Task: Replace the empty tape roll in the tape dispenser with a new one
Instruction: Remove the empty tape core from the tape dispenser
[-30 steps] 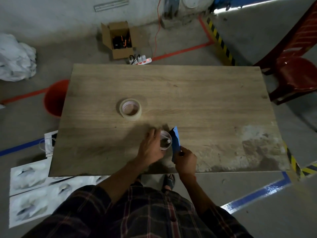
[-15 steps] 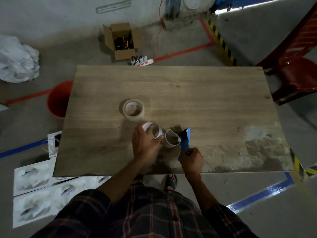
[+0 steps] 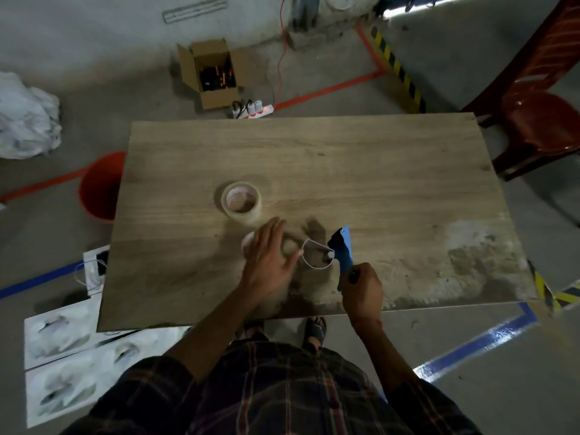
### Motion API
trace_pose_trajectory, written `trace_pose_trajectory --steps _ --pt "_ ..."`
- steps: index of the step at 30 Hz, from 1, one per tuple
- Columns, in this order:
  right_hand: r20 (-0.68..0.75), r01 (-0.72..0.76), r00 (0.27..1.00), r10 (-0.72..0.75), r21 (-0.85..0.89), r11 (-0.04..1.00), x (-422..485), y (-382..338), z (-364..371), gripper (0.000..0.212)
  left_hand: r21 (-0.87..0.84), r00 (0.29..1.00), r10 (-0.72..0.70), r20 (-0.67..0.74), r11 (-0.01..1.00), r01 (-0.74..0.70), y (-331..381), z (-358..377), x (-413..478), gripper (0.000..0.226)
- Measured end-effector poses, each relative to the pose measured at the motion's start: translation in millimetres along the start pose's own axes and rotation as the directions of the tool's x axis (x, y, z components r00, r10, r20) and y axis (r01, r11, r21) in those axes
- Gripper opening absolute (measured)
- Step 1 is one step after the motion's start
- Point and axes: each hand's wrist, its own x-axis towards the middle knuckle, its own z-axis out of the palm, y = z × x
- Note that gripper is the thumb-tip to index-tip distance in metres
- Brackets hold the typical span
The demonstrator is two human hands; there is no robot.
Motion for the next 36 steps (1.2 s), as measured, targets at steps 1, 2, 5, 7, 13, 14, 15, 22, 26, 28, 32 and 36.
trace_pose_trajectory --steps 1,2,5,7,13,14,15,22,26,28,32,36 --pt "0.004 0.02 1.0 -0.02 -0.02 1.0 0 1 -1 0.008 -0.093 0.998 0.038 0.045 0.995 -0.034 12 -3 2 0.067" --pt "0.01 0.036 0.999 -0.036 -0.037 0.999 1 1 -2 0.008 -0.154 0.994 0.046 0.098 0.988 -0.031 20 -3 5 0.061" --pt "0.013 0.054 0.998 -0.054 -0.064 0.996 4 -2 -2 0.008 -0.153 0.998 0.009 0.055 0.988 0.0 26 2 17 0.05" --pt "0.014 0.036 0.999 -0.035 -0.07 0.997 12 -4 2 0.008 -0.115 0.995 -0.056 -0.078 0.992 0.047 17 1 27 0.038" --pt "0.034 0.0 0.999 0.003 -0.1 0.995 39 -21 12 0.007 0.099 0.895 -0.376 -0.241 0.908 0.408 -36 -28 72 0.075" --pt "0.033 -0.002 0.999 0.006 -0.113 0.994 42 -24 14 0.008 0.114 0.888 -0.417 -0.194 0.89 0.442 -44 -34 80 0.085" --pt "0.032 -0.007 0.999 0.012 -0.126 0.992 45 -26 15 0.01 0.134 0.891 -0.434 -0.133 0.883 0.45 -52 -38 88 0.089" --pt "0.095 -0.084 0.99 0.105 -0.203 0.975 57 -22 16 0.018 0.414 0.97 -0.232 0.07 0.892 0.184 -70 -36 112 0.053" --pt "0.197 -0.04 0.977 0.079 -0.195 0.98 61 -27 12 0.045 0.198 0.92 -0.378 0.098 0.914 0.355 -72 -27 120 0.045" --pt "0.198 -0.035 0.978 0.068 -0.164 0.986 60 -30 9 0.051 0.036 0.917 -0.389 0.091 0.921 0.387 -73 -28 121 0.033" --pt "-0.043 0.042 0.998 -0.052 -0.21 0.977 48 -36 -7 0.042 -0.17 0.941 -0.332 -0.058 0.932 0.318 -62 -47 111 0.027" --pt "-0.048 0.156 0.986 -0.158 -0.03 0.987 11 -57 -36 0.033 -0.26 0.976 -0.058 -0.212 0.966 0.001 -29 -76 66 0.012"
